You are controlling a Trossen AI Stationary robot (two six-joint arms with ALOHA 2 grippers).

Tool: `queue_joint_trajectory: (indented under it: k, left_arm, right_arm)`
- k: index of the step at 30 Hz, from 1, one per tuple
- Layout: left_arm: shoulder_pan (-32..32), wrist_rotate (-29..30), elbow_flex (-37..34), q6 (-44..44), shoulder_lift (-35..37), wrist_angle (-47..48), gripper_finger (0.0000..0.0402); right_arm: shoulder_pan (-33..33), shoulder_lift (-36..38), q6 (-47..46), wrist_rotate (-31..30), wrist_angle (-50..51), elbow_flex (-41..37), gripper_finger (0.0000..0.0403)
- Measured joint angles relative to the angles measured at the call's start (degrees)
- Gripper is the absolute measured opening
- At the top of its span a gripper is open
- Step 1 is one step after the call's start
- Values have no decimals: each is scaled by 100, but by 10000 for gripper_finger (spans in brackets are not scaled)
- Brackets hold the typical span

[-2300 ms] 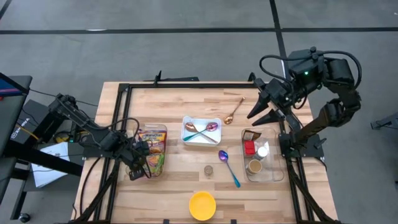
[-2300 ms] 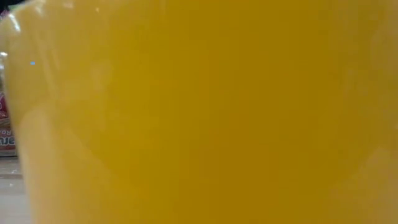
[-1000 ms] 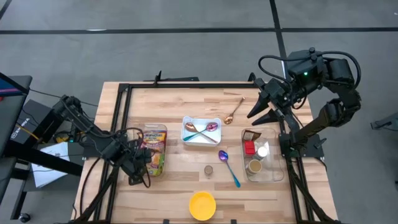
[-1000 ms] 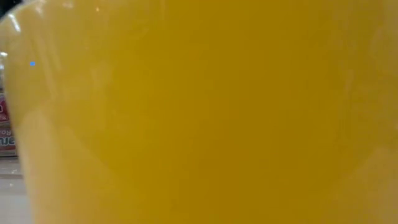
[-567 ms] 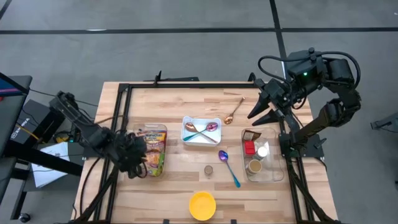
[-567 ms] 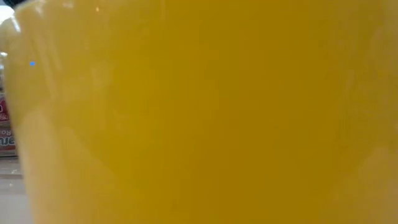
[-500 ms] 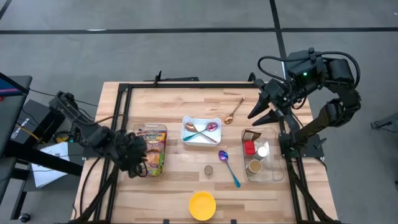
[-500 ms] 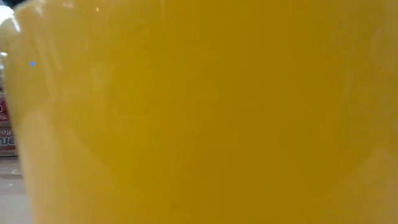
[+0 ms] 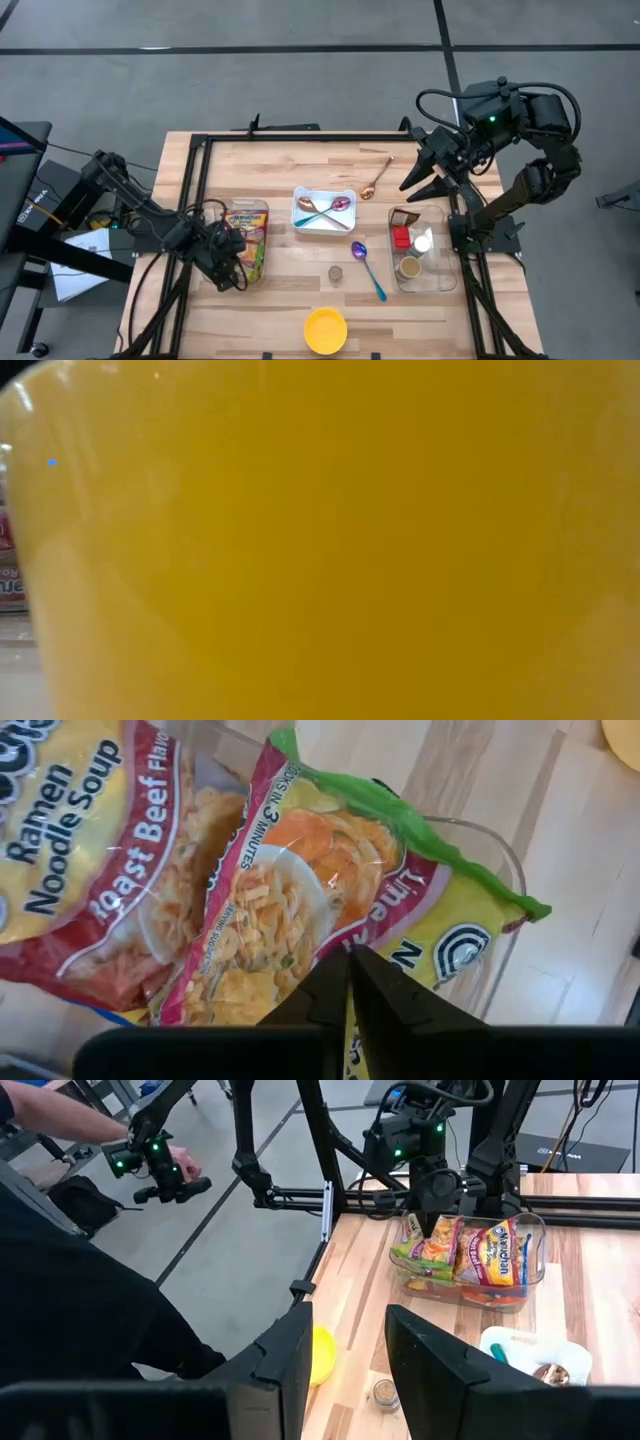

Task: Pick & Place Food Item
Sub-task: Put the green noodle pack into the left transparent bin, then put the brown seasoning bottle into the right transparent bin

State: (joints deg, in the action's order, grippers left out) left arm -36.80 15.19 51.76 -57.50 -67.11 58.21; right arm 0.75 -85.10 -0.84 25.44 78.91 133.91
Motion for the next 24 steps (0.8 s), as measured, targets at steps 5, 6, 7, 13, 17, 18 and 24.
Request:
queue_joint_trajectory:
  k: [5,6,7,13,17,18,24]
  left_arm:
    - [0,-65,-301,-2,9,-477,12]
    - [0,-88,-354,-2,9,-586,10]
    - [0,-106,-376,-2,9,-638,9]
    - [4,36,-354,-19,215,-549,7]
    - [4,49,-248,-22,592,-542,19]
    - [4,58,-205,-22,704,-547,23]
    - [2,794,-52,-6,1488,-1271,48]
  right_arm:
    - [0,0,-70,1,22,0,122]
    - [-7,0,-76,1,30,0,122]
    - [-19,0,-92,1,54,0,122]
    - [-42,0,-131,12,55,0,122]
    - [-42,2,-130,10,46,0,122]
    - [-42,2,-129,10,42,0,122]
    - [-38,4,-98,-21,158,0,122]
